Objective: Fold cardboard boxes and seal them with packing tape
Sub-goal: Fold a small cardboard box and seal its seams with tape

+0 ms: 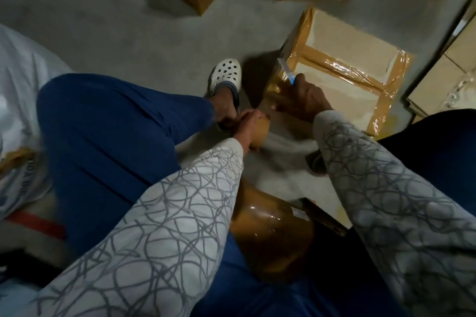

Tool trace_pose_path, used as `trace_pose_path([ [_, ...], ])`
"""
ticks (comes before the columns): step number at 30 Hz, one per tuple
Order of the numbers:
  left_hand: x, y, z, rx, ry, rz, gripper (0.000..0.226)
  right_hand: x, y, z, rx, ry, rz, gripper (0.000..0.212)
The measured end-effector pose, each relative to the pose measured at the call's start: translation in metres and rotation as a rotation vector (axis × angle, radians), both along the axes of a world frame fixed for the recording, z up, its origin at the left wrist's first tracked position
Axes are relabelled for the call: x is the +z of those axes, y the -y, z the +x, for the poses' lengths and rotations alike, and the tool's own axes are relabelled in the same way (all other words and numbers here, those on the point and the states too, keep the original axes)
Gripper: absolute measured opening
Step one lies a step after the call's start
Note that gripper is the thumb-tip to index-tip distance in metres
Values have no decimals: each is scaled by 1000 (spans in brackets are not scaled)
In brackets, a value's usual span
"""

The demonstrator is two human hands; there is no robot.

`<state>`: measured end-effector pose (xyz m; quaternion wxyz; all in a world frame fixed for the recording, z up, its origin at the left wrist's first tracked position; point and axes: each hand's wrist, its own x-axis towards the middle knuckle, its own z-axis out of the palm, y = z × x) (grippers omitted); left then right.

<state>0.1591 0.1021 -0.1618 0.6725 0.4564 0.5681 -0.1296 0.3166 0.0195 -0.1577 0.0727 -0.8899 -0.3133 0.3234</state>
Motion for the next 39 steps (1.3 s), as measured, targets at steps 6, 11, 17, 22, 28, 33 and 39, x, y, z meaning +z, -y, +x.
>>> trace_pose_path([
  [6,7,-17,25,199,39,-96,17,-3,-20,-9,-147,195,-35,75],
  [11,7,-18,22,328,47,-79,14,-12,-27,-19,-127,308,-98,63],
  [17,33,-24,34,340,176,-14,6,2,-17,2,-283,7,-4,67],
  [22,68,-15,37,270,276,14,6,45,20,-25,-844,-517,501,33],
  [28,94,27,16,188,353,30,11,90,64,-113,-873,-526,881,22],
  [33,94,52,-5,44,253,318,4,98,105,-131,-864,-242,727,31],
  [39,118,97,-16,-18,418,259,13,106,144,-135,-929,-205,605,30],
])
